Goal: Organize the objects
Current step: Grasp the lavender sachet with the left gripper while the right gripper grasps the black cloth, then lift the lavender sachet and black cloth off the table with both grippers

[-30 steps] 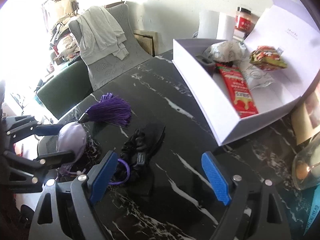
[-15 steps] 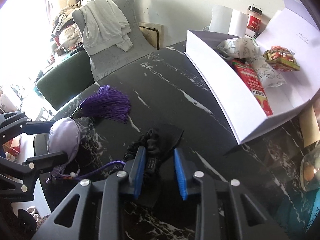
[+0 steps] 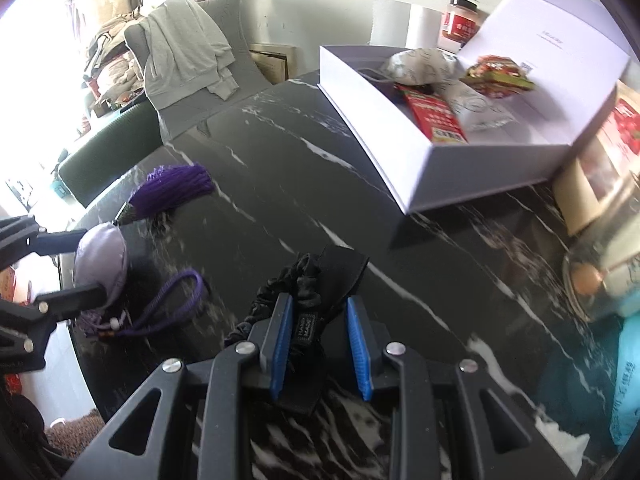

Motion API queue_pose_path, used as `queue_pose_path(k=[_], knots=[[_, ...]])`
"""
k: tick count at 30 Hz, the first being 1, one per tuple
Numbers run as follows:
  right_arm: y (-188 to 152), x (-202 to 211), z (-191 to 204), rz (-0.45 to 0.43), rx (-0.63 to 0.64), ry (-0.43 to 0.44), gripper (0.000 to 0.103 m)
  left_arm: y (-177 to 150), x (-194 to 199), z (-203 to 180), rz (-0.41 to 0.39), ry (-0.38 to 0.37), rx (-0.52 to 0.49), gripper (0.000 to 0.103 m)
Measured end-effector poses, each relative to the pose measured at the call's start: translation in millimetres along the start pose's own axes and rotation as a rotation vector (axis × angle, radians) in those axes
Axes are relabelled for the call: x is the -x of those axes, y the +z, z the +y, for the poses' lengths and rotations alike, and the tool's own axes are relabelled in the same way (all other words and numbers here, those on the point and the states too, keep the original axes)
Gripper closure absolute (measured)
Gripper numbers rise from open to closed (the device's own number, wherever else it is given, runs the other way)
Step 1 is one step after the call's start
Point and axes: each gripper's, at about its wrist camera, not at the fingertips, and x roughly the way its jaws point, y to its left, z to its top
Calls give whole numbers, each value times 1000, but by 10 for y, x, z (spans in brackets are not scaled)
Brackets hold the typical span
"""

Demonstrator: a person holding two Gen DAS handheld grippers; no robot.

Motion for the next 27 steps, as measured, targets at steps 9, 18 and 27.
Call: queue_pose_path(k=[9, 18, 27], knots=[[-364, 232, 18, 0, 39, 1, 76, -71, 34, -310, -5, -36, -33, 51], [-522, 427, -34, -68, 14, 1, 40, -165, 76, -556, -26, -38, -84, 29], [-554, 488, 91, -116, 53, 29, 36, -205, -40, -733, -12, 30, -144, 18]])
